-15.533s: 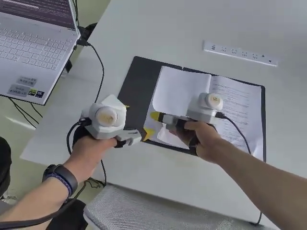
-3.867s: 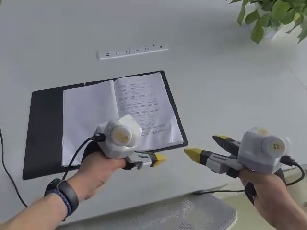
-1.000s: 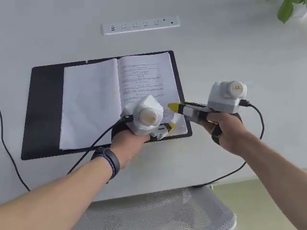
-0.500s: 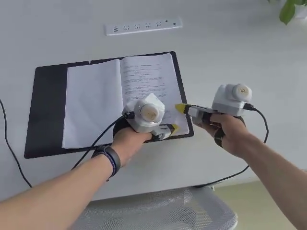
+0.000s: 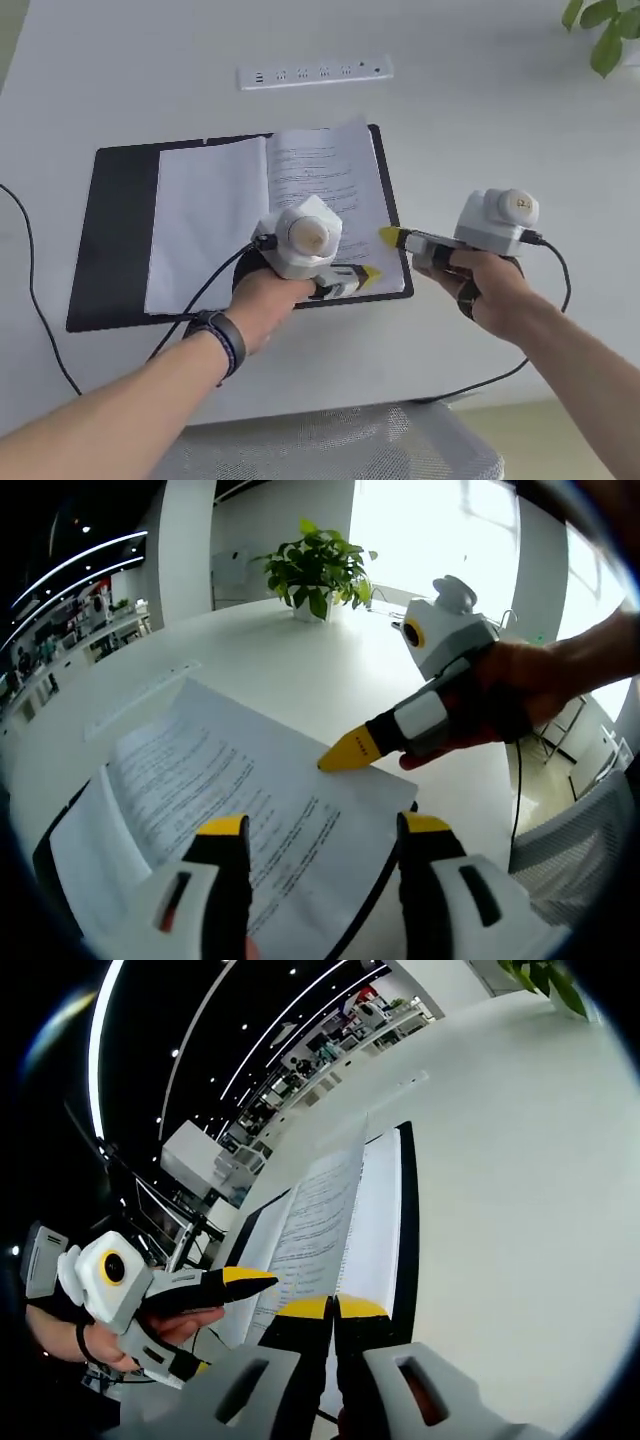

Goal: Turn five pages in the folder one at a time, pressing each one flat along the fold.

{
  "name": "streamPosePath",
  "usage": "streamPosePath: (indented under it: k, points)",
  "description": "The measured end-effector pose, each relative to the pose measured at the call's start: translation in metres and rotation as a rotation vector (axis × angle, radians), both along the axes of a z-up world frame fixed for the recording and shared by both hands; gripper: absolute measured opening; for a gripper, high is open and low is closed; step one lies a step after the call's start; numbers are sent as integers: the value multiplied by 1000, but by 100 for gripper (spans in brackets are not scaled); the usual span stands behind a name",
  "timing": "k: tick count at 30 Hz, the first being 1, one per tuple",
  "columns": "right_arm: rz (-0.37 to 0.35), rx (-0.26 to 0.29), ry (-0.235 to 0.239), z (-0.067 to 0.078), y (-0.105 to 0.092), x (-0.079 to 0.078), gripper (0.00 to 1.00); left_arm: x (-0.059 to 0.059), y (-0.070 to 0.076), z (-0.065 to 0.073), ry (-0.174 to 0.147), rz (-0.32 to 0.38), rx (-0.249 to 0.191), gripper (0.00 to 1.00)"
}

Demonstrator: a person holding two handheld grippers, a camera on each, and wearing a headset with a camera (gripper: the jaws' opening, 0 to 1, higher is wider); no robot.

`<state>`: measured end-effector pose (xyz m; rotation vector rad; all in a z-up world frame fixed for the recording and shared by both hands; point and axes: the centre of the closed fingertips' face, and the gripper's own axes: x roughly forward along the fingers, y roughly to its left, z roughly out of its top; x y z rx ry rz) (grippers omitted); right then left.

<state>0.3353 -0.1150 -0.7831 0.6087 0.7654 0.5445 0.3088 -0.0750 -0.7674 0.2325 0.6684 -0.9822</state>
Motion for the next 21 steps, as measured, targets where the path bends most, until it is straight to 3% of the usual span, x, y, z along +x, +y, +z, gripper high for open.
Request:
streamPosePath:
  k: [12,21]
  points:
    - [17,-13,-39,30,14,-5,0,6,22,23,-33,51,-32,61]
    - [9,8,-74,54,24,-6,0,14,57,31,-45,113,-44,61]
